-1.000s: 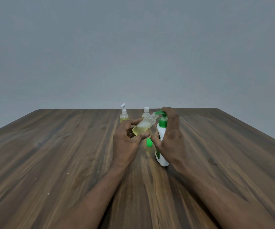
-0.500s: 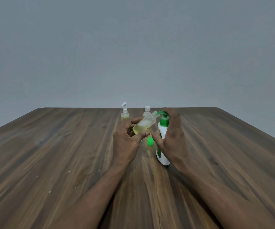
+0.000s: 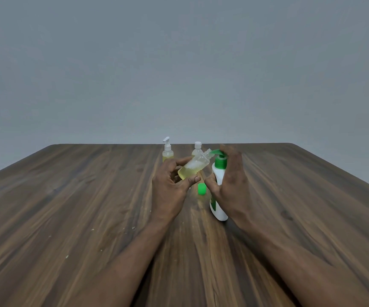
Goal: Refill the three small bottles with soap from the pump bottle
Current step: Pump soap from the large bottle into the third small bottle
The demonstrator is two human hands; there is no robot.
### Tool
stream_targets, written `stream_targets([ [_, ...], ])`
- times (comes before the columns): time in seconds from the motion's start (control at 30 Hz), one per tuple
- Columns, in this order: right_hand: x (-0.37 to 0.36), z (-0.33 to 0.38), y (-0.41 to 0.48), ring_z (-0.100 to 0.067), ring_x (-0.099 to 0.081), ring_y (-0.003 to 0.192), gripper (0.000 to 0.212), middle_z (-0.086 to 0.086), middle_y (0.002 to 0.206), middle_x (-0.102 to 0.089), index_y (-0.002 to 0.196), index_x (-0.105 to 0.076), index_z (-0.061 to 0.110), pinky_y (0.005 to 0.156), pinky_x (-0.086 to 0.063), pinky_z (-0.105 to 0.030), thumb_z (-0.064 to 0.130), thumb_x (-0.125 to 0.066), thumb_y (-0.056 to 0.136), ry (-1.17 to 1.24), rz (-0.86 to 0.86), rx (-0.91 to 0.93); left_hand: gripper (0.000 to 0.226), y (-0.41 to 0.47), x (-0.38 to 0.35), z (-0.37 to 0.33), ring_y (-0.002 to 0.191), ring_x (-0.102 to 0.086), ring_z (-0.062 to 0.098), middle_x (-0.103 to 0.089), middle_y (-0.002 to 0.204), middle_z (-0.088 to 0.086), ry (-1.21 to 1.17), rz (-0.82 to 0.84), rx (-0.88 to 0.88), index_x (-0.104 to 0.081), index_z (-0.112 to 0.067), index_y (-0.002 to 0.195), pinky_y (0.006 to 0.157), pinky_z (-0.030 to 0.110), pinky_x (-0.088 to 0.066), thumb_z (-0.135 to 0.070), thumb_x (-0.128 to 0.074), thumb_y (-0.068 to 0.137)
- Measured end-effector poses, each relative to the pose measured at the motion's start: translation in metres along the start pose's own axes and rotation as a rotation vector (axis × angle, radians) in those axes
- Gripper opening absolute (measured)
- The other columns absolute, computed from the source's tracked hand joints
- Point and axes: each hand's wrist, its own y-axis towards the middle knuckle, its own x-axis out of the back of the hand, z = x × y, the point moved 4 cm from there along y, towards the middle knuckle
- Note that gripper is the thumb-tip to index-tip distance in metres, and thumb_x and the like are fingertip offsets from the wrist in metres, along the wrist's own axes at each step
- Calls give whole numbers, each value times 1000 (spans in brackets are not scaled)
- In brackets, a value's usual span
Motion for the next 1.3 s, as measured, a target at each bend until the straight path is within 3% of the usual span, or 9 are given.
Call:
stream_targets([
  [0.13,1,2,0,16,-45,104,65,16,121,-39,133,-36,25,79,-35,2,17,-72,80,9,16,-3,42,0,-1,0,98,-72,23,-75,109,-2,4,7,3,-72,-17,111,86,51,-58,-2,-87,74],
  [0.3,1,1,2,-4,-46,115,79,-5,139,-41,143,-31,15,84,-35,1,12,-77,79,-32,54,7,43,-1,-1,-2,98,-72,24,-75,109,-2,11,6,0,-72,-18,112,85,51,-59,-5,-88,74],
  [0.37,1,1,3,-6,-47,116,79,-4,140,-41,143,-30,17,83,-36,1,15,-77,79,-34,59,3,43,-1,0,-2,98,-72,23,-75,109,-2,12,3,-5,-72,-17,112,84,51,-59,-5,-88,74],
  [0.5,0,1,2,13,-44,104,68,11,126,-41,137,-35,21,79,-35,2,19,-71,80,-32,25,6,43,0,0,-1,97,-72,24,-75,108,-1,20,0,-6,-72,-17,112,83,50,-59,-5,-88,74],
  [0.6,-1,-2,2,17,-44,103,58,18,118,-37,131,-40,19,80,-33,2,19,-71,82,-25,3,13,43,0,0,0,98,-72,24,-75,109,-1,17,2,-4,-72,-16,112,84,49,-59,-4,-88,73],
  [1.03,0,1,3,17,-39,115,77,-2,138,-42,142,-33,14,85,-34,2,16,-79,80,-31,30,15,45,0,-2,0,100,-71,27,-74,111,3,9,23,6,-71,-14,116,85,52,-58,-5,-87,74],
  [1.17,-1,-1,2,15,-45,105,73,8,125,-44,135,-34,25,78,-35,2,14,-77,78,-4,26,4,45,-1,-2,1,100,-71,26,-74,110,3,8,23,2,-71,-14,116,85,50,-58,-5,-87,74],
  [1.3,-1,-3,1,16,-45,102,68,19,117,-38,130,-37,25,77,-35,2,12,-77,77,-10,9,4,45,-2,-1,1,99,-72,23,-75,110,2,9,20,-4,-71,-13,115,85,47,-60,-4,-88,74],
])
